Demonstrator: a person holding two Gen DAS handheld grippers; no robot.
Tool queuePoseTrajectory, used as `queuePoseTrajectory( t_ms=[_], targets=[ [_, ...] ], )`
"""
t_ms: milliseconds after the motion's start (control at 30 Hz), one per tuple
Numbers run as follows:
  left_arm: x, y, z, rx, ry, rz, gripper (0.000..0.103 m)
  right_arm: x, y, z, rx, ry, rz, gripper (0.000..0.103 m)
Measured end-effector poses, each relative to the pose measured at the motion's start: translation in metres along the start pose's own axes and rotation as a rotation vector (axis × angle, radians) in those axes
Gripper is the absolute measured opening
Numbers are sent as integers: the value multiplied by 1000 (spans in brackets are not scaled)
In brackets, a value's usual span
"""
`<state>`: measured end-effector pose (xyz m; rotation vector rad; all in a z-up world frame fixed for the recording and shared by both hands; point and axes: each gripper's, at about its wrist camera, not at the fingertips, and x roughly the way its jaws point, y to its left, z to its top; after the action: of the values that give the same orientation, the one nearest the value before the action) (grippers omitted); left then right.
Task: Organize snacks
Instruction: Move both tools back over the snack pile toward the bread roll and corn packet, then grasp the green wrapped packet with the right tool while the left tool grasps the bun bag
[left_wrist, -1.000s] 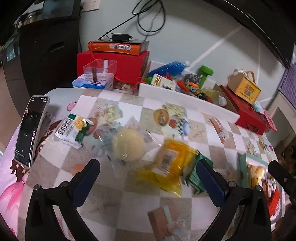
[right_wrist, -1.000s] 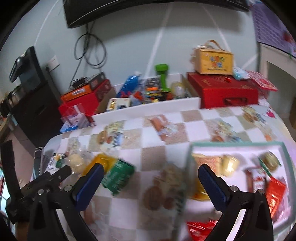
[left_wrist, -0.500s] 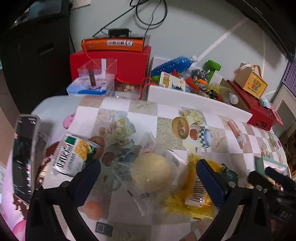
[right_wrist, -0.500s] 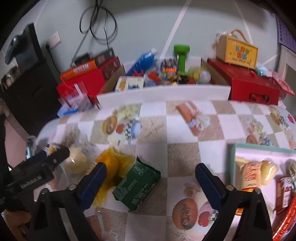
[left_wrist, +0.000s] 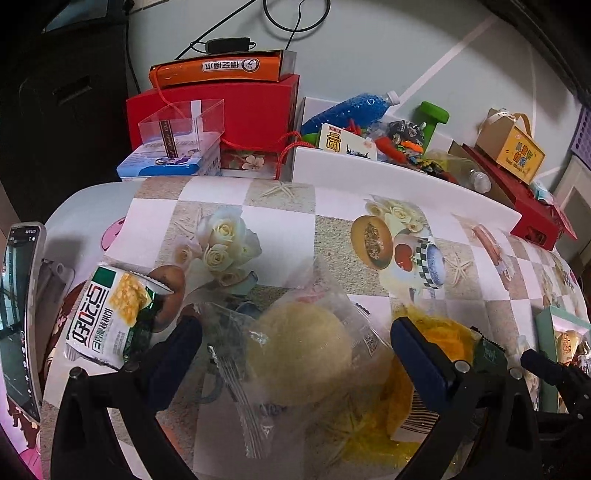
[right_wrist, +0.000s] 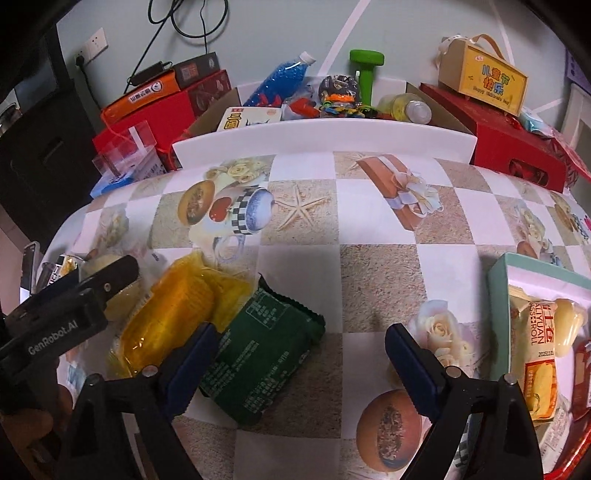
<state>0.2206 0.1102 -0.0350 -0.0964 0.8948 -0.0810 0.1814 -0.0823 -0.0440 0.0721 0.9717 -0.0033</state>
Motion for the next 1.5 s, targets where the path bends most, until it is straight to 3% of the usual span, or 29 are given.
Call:
queuePoseTrajectory(
  t_ms=[100,233,633,1067,1400,1500],
  targets=[
    [2,2,-1,-6,5,0,101,0,2,-1,-9,-2,-8,94],
    [4,6,-2,-19,12,5,92,-2,4,0,-27,0,-25,94],
    [3,16,-4,-53,13,-12,88,-9,-2,1,-27,4,-37,73],
    [2,14,-3,-50,11,-5,87,-4,13,-2,-27,-7,37,73],
    [2,15,-4,-52,12,-10,87,2,7,-4,-49,29,-43,73],
    [1,15,-4,-53,11,-11,87,5,-1,-4,-28,39,-35,60]
  ],
)
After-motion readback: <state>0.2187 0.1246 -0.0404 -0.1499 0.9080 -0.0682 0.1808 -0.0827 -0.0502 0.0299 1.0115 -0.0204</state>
